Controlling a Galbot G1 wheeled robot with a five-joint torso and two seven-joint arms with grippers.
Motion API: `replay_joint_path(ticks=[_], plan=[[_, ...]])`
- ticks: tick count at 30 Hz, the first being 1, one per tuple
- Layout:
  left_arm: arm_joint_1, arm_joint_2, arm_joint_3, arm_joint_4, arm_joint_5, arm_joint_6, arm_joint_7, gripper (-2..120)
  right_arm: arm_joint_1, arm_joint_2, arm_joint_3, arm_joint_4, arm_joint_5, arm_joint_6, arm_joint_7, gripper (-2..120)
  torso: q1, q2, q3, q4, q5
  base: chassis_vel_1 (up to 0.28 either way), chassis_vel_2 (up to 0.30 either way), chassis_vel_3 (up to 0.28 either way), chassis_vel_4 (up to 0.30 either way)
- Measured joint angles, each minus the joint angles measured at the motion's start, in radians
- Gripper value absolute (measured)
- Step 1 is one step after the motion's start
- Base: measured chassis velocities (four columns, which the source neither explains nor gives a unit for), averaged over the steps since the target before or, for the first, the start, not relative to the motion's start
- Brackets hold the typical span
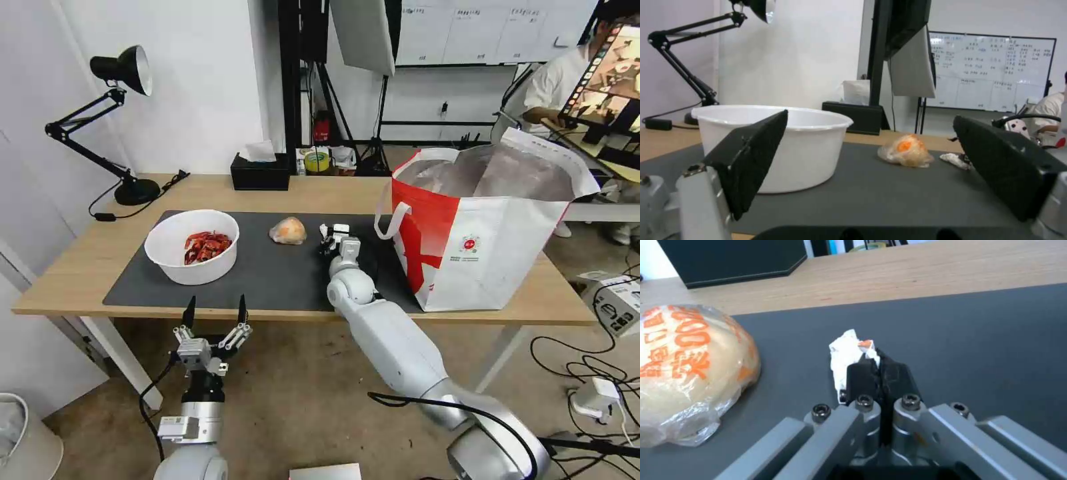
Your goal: Pick up the trash from the table and place it into the takeout bag.
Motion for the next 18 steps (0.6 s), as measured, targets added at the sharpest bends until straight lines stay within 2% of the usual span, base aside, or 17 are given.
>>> replay_joint_path(ticks=[9, 18], plan=[[-0.001, -0.002, 0.001, 0.0, 0.001, 0.0, 0.0, 100, -0.001, -0.013, -0.012, 0.035, -0.002, 0.0, -0.001, 0, 0.0, 0.0, 0.0, 0.0, 0.0, 0.0, 0.0, 0.0, 0.0], [-0.003, -0.001, 0.003, -0.002, 0.001, 0.0, 0.0, 100, -0.01, -0.05, -0.058, 0.145, -0.009, 0.001, 0.0, 0, 0.0, 0.0, 0.0, 0.0, 0.0, 0.0, 0.0, 0.0, 0.0]])
